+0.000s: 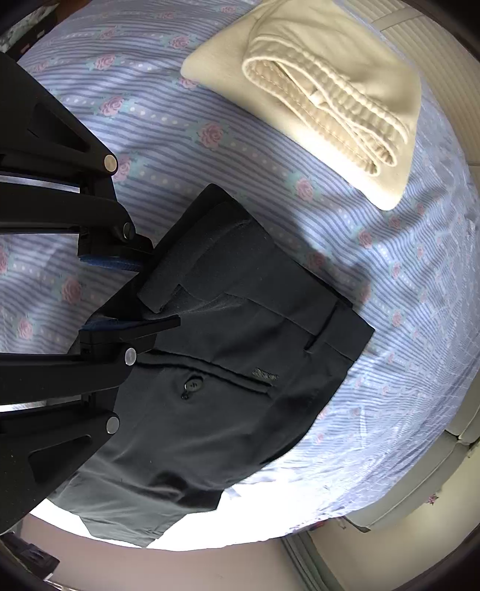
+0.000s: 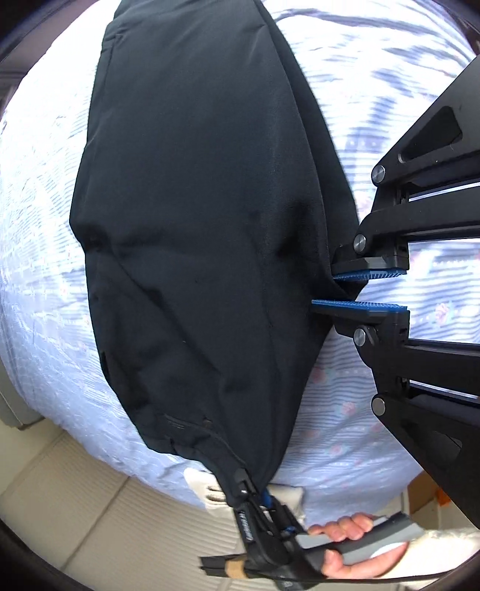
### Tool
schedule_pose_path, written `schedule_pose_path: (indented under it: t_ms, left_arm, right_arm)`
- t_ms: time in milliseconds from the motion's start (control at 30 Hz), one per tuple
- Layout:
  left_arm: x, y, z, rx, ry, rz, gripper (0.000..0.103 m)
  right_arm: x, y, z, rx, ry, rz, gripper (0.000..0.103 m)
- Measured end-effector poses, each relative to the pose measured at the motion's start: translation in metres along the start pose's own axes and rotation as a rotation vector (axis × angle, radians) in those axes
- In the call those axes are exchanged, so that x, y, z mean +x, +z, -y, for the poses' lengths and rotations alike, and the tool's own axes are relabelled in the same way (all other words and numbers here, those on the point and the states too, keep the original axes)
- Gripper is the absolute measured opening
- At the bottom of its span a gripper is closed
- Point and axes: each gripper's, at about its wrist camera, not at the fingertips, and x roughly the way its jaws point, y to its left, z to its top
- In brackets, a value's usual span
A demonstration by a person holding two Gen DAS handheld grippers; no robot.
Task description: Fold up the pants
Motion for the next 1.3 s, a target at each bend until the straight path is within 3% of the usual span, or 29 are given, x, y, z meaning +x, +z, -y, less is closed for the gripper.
schedule_pose_path:
  t_ms: [100,200,267,333,367,500,700,933,1033,1167,1300]
  left_arm:
    - [0.013,-0.003,-0.006,-0.018,0.013,-0.045,0.023]
    - [0.017,-0.001,-0.011,-0.047,0.002,-0.071,0.027]
    - [0.010,-0.001,-0.007,-0.021,0.026,-0.075,0.034]
    - [-0.005,-0.005,0.003,0.047,0.095,-0.049,0.046]
    - [-0.014,-0.009,0.009,0.099,0.116,-0.026,0.047]
    - [-0.062,-0.032,0.039,0.278,0.114,0.068,0.050]
    - [-0.127,-0.073,0.113,0.443,0.013,0.166,0.052]
    - [-0.167,-0.134,0.219,0.460,-0.053,0.224,0.056]
    - [-0.177,-0.163,0.260,0.445,-0.054,0.253,0.062]
    - [-0.181,-0.188,0.293,0.449,-0.090,0.242,0.062]
    - [-0.185,-0.199,0.321,0.560,-0.155,0.240,0.062]
  right_arm:
    - [0.019,-0.010,0.006,0.022,-0.019,-0.074,0.009]
    - [0.026,-0.005,0.009,0.043,-0.040,-0.082,0.010]
    - [0.022,-0.005,0.011,0.067,-0.054,-0.088,0.022]
    - [0.009,-0.008,0.013,0.087,-0.106,-0.083,0.049]
    - [-0.002,-0.012,0.017,0.088,-0.119,-0.058,0.050]
    - [-0.050,-0.022,0.029,0.068,-0.137,0.023,0.050]
    - [-0.142,-0.034,0.077,0.097,-0.194,0.205,0.051]
    - [-0.227,-0.034,0.175,0.168,-0.170,0.375,0.053]
    - [-0.251,-0.028,0.214,0.148,-0.134,0.379,0.053]
    - [-0.278,-0.024,0.252,0.134,-0.126,0.401,0.053]
    - [-0.298,-0.026,0.277,0.185,-0.145,0.441,0.053]
